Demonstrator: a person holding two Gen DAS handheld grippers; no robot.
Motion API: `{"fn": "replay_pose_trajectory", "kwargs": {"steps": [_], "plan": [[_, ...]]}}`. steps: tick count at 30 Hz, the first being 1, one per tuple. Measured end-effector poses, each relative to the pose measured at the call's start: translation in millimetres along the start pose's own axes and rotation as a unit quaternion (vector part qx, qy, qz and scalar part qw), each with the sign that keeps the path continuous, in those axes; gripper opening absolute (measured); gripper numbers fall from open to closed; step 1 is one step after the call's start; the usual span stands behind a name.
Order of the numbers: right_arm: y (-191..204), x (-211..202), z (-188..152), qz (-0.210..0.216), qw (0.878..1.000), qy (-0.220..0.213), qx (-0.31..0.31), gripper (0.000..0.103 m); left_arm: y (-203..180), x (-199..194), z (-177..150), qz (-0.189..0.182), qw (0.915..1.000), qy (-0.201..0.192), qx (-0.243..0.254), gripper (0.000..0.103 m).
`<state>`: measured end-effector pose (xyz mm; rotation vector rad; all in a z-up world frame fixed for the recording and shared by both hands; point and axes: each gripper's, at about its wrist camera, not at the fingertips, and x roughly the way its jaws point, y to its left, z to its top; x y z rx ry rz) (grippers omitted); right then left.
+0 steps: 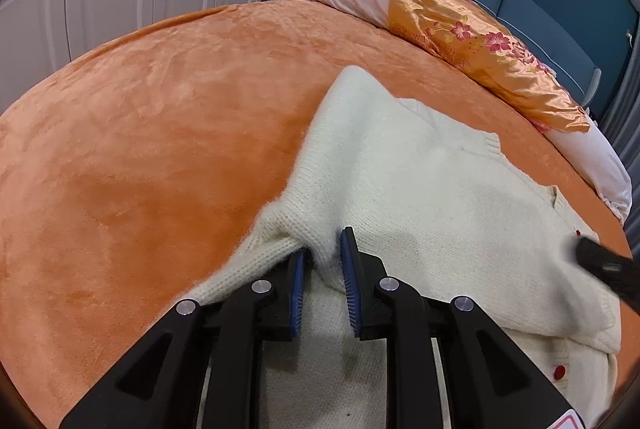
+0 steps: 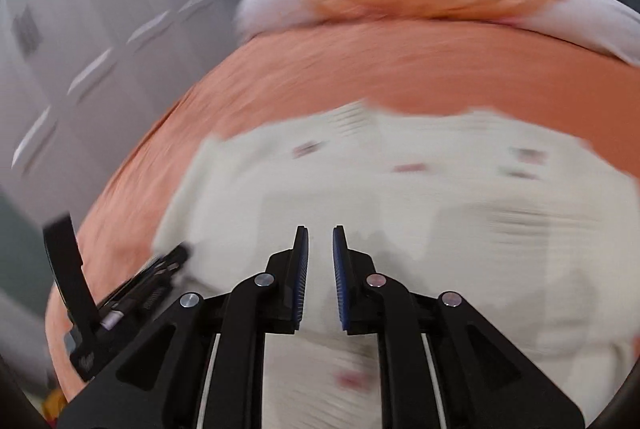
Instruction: Fold small clothes
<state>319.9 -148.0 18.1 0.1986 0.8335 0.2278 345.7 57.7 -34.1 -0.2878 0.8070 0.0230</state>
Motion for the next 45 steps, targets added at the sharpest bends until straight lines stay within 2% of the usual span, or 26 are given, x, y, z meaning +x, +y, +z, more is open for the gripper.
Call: {"fn": "replay_pose_trajectory", "kwargs": {"steps": [3,4,6,7,10,11,12,13,14,15,17,18,19,21,23,24,25,27,29,32,34,35,36,40,42,45], "plan": [[24,49,4,0.008,0.999,0.043,-0.02,0.011,1,1,-1,-0.004,1.0,-0.002,-0.002,0.02],[24,63,5,-0.004,0.999,0.048,-0.025,0.008,1,1,-1,-0.007,1.0,-0.002,-0.003,0.02],[11,63,4,0.009,0.999,0.041,-0.015,0.006,3,2,-1,-0.011,0.9999,-0.004,-0.006,0.02],[1,60,5,0.01,0.999,0.04,-0.006,0.004,3,2,-1,-0.014,0.9999,-0.004,-0.007,0.02],[-51,28,-5,-0.025,0.999,0.018,0.037,0.0,3,3,-2,-0.017,0.9998,-0.006,-0.006,0.022],[-81,17,-10,0.004,0.997,0.01,0.074,0.0,2,4,-2,-0.017,0.9998,-0.006,-0.005,0.023],[-100,7,-15,0.001,0.995,0.006,0.099,0.0,1,4,-2,-0.016,0.9999,-0.007,-0.002,0.023],[-115,-4,-18,-0.028,0.993,0.0,0.114,0.0,1,4,-3,-0.015,0.9999,-0.007,-0.001,0.023],[-132,-17,-22,-0.087,0.989,-0.008,0.121,0.0,1,4,-3,-0.014,0.9999,-0.007,0.0,0.023],[-143,-27,-25,-0.089,0.987,-0.016,0.131,0.0,1,5,-3,-0.013,0.9999,-0.007,0.001,0.023],[-160,-45,-28,-0.118,0.981,-0.027,0.151,0.005,0,5,-3,-0.01,0.9999,-0.008,0.003,0.023],[-163,-50,-28,-0.127,0.98,-0.031,0.152,0.014,-1,6,-3,-0.007,0.9999,-0.008,0.005,0.023],[-166,-54,-28,-0.13,0.979,-0.035,0.155,0.035,-2,6,-3,-0.006,0.9999,-0.008,0.006,0.023],[-173,-54,-26,-0.139,0.974,-0.036,0.176,0.066,-3,6,-3,-0.003,0.9999,-0.008,0.008,0.023],[-186,-42,-26,-0.118,0.974,-0.013,0.194,0.064,-3,6,-3,-0.003,0.9999,-0.008,0.008,0.023],[-189,-41,-27,-0.127,0.974,-0.007,0.186,0.054,-3,6,-3,-0.002,0.9999,-0.008,0.009,0.023],[-181,-36,-22,-0.141,0.977,-0.005,0.158,0.03,-4,6,-3,-0.002,0.9999,-0.008,0.009,0.023],[-175,-56,-24,-0.119,0.982,-0.014,0.142,0.007,-3,7,-3,-0.001,0.9999,-0.008,0.009,0.023],[-169,-76,-15,-0.086,0.985,-0.058,0.14,0.006,-3,7,-3,-0.002,0.9999,-0.008,0.009,0.023],[-172,-99,-10,-0.078,0.98,-0.112,0.143,0.005,-4,7,-3,-0.003,0.9999,-0.009,0.01,0.025],[-196,-73,-18,-0.103,0.978,-0.066,0.166,0.005,-5,7,-3,-0.003,0.9999,-0.008,0.014,0.027],[-210,-46,-27,-0.121,0.976,-0.017,0.181,0.004,-5,8,-3,-0.003,0.9998,-0.008,0.016,0.028],[-213,-38,-33,-0.118,0.976,-0.016,0.185,0.004,-4,8,-2,-0.003,0.9998,-0.008,0.015,0.028],[-195,-61,-25,-0.116,0.973,-0.066,0.187,0.005,-4,10,-2,-0.005,0.9998,-0.01,0.015,0.028],[-203,-31,-36,-0.133,0.974,-0.018,0.18,0.005,-4,10,-2,-0.003,0.9998,-0.009,0.017,0.028],[-204,-47,-29,-0.116,0.969,-0.019,0.218,0.01,-3,10,-1,-0.001,0.9998,-0.007,0.018,0.028]]}}
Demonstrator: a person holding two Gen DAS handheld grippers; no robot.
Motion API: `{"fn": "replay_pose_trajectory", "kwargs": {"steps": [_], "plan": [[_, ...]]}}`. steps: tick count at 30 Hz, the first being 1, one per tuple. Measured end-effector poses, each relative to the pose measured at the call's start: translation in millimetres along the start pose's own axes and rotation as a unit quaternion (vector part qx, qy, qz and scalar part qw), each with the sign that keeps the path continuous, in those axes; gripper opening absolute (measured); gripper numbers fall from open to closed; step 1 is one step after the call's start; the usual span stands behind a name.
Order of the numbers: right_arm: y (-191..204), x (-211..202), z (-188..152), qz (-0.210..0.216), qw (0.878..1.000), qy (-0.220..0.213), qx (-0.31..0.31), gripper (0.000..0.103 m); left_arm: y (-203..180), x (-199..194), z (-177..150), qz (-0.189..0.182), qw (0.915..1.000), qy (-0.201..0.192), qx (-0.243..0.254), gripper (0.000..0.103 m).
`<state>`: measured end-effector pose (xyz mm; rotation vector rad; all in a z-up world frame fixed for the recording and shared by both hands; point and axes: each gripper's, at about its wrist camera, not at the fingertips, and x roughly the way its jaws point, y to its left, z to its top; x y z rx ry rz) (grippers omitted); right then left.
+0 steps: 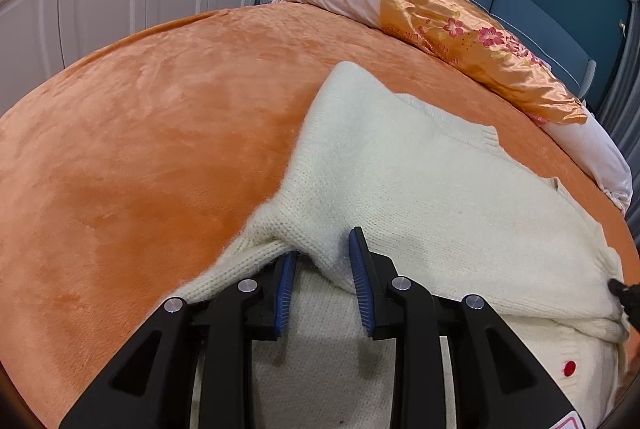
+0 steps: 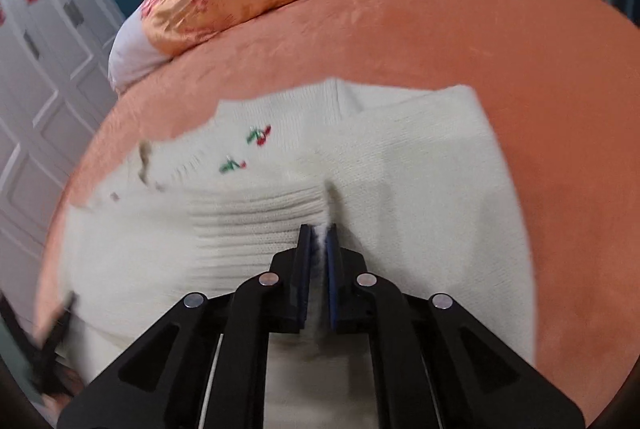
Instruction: Fold small clothes
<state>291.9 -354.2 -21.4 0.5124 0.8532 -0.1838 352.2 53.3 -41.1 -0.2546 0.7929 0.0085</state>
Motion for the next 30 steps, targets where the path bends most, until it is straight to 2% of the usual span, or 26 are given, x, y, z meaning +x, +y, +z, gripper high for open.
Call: {"fn": "replay_pose_trajectory", "kwargs": {"steps": [3,6,7,8,9,11,12,13,15,18,21,23,30], "plan": [[0,-43,-11,-0.007,1.0,-0.015,0.006,0.012,-2,-3,3,0.005,1.0,0.005,0.003,0.028],[-5,-99,-53,-0.027,0.999,-0.03,-0.02,0.034,-3,-14,7,0.005,0.9997,0.023,0.004,0.029],[-5,-111,-67,-0.033,0.999,-0.027,-0.028,0.036,-3,-23,6,0.005,0.9995,0.03,0.008,0.036],[-8,-126,-87,-0.038,0.998,-0.02,-0.036,0.037,-2,-39,1,0.006,0.999,0.04,0.018,0.047],[-17,-140,-106,-0.041,0.998,-0.01,-0.043,0.04,-1,-61,-7,0.002,0.9987,0.041,0.03,0.052],[-36,-173,-153,-0.054,0.997,0.015,-0.049,0.048,4,-99,-23,-0.011,0.9983,0.026,0.051,0.067],[-44,-182,-164,-0.056,0.997,0.022,-0.047,0.05,10,-119,-34,-0.012,0.9977,0.021,0.063,0.072],[-59,-201,-190,-0.053,0.997,0.035,-0.035,0.05,19,-143,-47,-0.008,0.9968,0.021,0.077,0.078],[-78,-223,-220,-0.037,0.998,0.054,0.0,0.052,33,-166,-67,-0.007,0.9953,0.039,0.088,0.08],[-95,-238,-250,-0.004,0.996,0.076,0.052,0.055,65,-189,-97,-0.009,0.9935,0.092,0.066,0.081],[-100,-239,-269,0.023,0.993,0.09,0.08,0.056,102,-202,-121,-0.03,0.992,0.122,-0.015,0.081],[-100,-241,-279,0.044,0.99,0.094,0.095,0.056,115,-207,-130,-0.047,0.9896,0.124,-0.055,0.081],[-91,-228,-280,0.085,0.987,0.068,0.115,0.058,106,-201,-129,-0.061,0.9894,0.123,-0.049,0.081]]}}
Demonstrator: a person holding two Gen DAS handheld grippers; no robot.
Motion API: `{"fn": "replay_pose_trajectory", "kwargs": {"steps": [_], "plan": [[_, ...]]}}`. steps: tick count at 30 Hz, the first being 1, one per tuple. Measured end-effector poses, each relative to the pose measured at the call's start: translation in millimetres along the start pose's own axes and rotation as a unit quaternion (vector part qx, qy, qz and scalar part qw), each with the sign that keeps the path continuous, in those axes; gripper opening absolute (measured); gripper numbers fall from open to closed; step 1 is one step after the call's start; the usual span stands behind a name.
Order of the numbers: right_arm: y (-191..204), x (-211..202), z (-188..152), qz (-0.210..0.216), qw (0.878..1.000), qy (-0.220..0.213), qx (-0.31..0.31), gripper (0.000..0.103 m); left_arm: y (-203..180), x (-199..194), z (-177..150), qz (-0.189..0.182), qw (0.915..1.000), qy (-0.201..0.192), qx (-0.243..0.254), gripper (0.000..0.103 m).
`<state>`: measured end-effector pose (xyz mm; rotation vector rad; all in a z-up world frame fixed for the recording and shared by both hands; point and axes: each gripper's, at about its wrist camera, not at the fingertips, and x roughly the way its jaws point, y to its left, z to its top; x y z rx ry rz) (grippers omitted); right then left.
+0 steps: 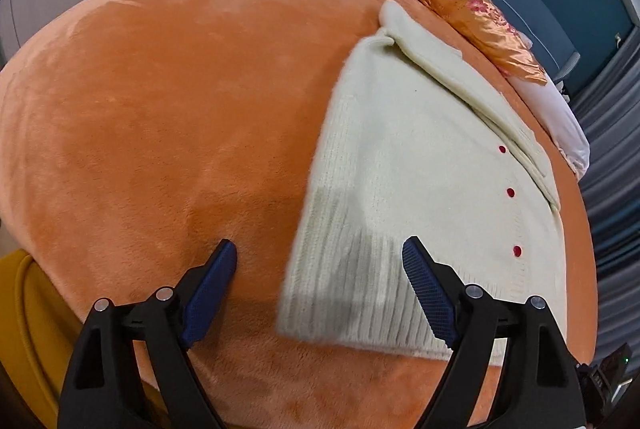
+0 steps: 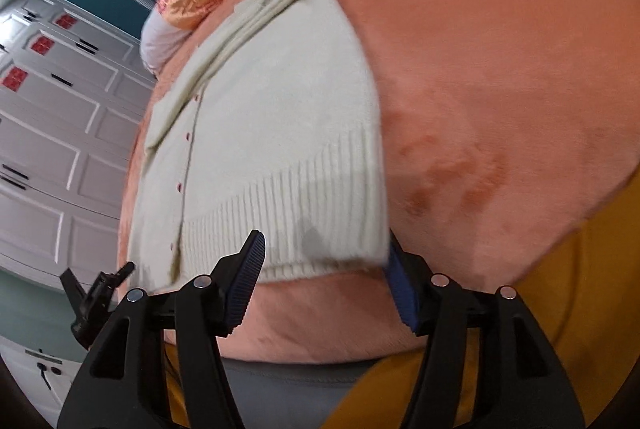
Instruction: Fold small clothes
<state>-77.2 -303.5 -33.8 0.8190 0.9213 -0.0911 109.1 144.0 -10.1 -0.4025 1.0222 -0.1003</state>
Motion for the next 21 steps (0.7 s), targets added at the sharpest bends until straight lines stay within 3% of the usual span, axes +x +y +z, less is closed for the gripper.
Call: {"fn": "replay_pose_trajectory", "kwargs": {"steps": [4,6,8,9,10,16,21], "plan": [[3,3,0,0.019,1.0,-0.016,-0.003,0.057,1,0,-1,-0.009,0.9999,-0.004,0.003,0.079],[4,7,2,0.022,1.0,-0.019,-0.001,0.051,2,-2,-1,-0.011,0.9999,-0.003,0.005,0.061],[5,10,3,0.016,1.0,-0.021,-0.005,0.034,4,-2,-1,-0.013,0.9999,0.003,0.004,0.033],[6,11,4,0.014,1.0,-0.019,-0.005,0.012,5,-2,-1,-0.02,0.9998,0.008,0.004,0.023],[5,13,4,0.012,1.0,-0.015,-0.004,0.007,4,-2,0,-0.028,0.9995,0.015,0.004,0.009],[12,-8,2,0.017,0.999,-0.035,-0.013,0.005,-14,-41,-1,-0.043,0.9986,-0.006,0.03,0.007],[25,-44,-3,0.012,0.998,-0.026,-0.058,0.005,-35,-87,-3,-0.049,0.9951,-0.004,0.085,0.007]]}}
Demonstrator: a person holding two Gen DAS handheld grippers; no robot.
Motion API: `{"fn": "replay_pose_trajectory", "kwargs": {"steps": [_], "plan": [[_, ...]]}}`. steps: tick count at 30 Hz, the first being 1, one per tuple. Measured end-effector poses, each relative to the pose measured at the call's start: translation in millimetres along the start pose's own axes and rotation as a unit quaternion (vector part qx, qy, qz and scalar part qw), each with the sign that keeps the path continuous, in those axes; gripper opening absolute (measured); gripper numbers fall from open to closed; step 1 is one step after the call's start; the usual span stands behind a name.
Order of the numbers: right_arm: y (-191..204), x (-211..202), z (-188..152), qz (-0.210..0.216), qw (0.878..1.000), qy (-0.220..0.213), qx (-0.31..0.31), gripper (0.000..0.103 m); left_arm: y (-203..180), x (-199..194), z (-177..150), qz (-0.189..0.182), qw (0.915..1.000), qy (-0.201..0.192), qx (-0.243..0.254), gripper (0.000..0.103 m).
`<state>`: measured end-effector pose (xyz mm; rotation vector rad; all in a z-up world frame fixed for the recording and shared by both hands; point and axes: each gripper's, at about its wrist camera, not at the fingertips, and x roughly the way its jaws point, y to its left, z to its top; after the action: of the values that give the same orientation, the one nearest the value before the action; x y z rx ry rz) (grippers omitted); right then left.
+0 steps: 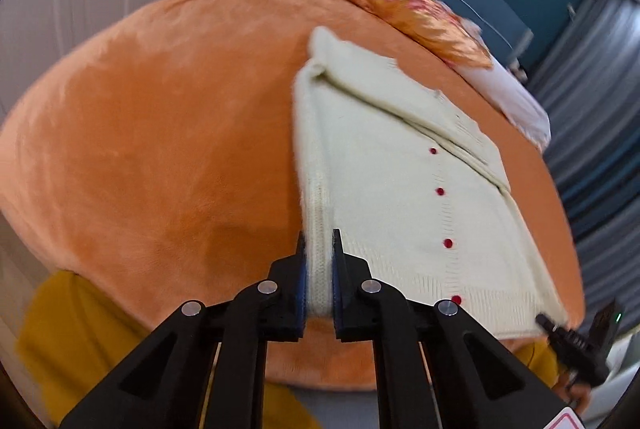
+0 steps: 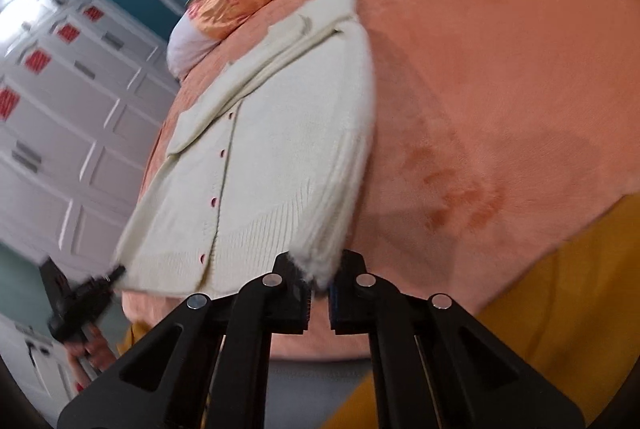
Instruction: Fold small clothes
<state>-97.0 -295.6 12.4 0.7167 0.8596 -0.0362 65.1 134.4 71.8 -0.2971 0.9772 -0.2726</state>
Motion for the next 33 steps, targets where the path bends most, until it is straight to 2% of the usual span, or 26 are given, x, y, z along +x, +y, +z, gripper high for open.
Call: {"fn": "replay_pose_trajectory", "kwargs": {"steps": [4,8,11,13,16,19,21,22,25,28,31,33], "plan": [[5,-33,-17,-0.016,0.998,0.035,-0.044,0.005,-9,-34,-26,0.009,0.9983,0.04,0.043,0.007],[0,-77,-55,-0.038,0.992,0.095,-0.074,0.005,-11,-73,-81,0.029,0.9888,0.118,0.087,0.007],[-3,-110,-90,-0.046,0.986,0.139,-0.078,0.005,-9,-101,-118,0.035,0.9822,0.163,0.086,0.007],[-2,-125,-109,-0.052,0.982,0.16,-0.082,0.005,-12,-118,-129,0.039,0.9817,0.169,0.079,0.007],[3,-137,-114,-0.05,0.981,0.167,-0.09,0.005,-22,-128,-108,0.024,0.9878,0.136,0.072,0.007],[19,-143,-70,-0.032,0.988,0.101,-0.111,0.005,-39,-127,-61,0.011,0.994,0.067,0.086,0.007],[25,-142,-30,-0.013,0.993,0.036,-0.115,0.005,-47,-116,-25,0.0,0.9966,0.021,0.079,0.007],[27,-137,-7,-0.004,0.994,0.001,-0.113,0.005,-51,-111,-14,-0.002,0.9971,0.003,0.076,0.007],[25,-111,40,0.009,0.993,-0.067,-0.097,0.005,-58,-76,33,-0.001,0.9957,-0.064,0.067,0.007],[19,-73,72,0.017,0.993,-0.094,-0.067,0.005,-68,-41,61,0.013,0.9942,-0.087,0.062,0.007],[17,-32,98,0.015,0.993,-0.107,-0.039,0.005,-67,5,81,0.04,0.994,-0.088,0.052,0.007],[13,-8,110,0.015,0.994,-0.11,-0.017,0.005,-62,36,93,0.049,0.9949,-0.084,0.028,0.007]]}}
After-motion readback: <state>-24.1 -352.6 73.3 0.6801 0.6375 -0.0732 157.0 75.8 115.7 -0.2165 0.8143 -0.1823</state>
